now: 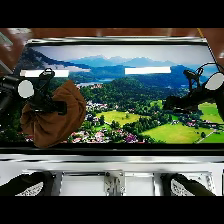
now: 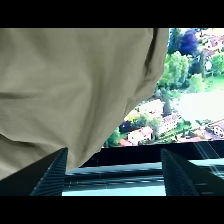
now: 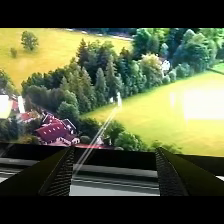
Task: Fold the shirts.
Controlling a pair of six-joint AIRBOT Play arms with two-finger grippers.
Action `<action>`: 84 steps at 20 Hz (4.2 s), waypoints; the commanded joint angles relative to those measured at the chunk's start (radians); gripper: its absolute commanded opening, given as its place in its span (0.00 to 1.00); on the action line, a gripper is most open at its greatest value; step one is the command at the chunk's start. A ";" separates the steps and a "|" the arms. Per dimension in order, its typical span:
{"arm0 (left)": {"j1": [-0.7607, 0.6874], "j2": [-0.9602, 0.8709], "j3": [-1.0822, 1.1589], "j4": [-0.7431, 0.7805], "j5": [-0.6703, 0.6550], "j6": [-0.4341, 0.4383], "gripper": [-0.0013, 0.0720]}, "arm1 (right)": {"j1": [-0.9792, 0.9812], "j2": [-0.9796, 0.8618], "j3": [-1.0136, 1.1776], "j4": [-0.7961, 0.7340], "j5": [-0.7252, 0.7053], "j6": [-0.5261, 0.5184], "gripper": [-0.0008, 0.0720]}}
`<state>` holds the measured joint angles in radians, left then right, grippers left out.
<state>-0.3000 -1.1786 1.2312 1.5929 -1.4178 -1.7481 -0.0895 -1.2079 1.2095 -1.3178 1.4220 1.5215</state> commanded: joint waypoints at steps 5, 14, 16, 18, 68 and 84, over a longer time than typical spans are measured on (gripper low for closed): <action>0.001 0.001 0.000 0.000 0.000 0.000 0.93 | 0.001 0.000 0.000 0.000 0.000 0.000 0.87; 0.001 0.001 0.000 0.000 0.000 0.000 0.93 | 0.001 0.000 0.000 0.000 0.000 0.000 0.87; 0.001 0.001 0.000 0.000 0.000 0.000 0.93 | 0.001 0.000 -0.001 0.001 -0.006 0.000 0.87; 0.000 -0.001 -0.001 0.000 0.043 0.000 0.93 | 0.001 0.000 0.000 0.012 -0.047 0.000 0.87; 0.552 -0.143 -0.203 -0.154 0.214 0.034 0.96 | 0.001 0.000 -0.001 0.060 -0.054 -0.034 0.87; 0.549 -0.275 -0.277 -0.225 0.477 0.004 0.81 | 0.002 0.000 -0.001 0.076 -0.053 -0.032 0.87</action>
<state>0.2543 -1.4445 0.9550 1.3746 -0.9897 -1.7187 -0.0879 -1.2079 1.2091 -1.2522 1.3682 1.4879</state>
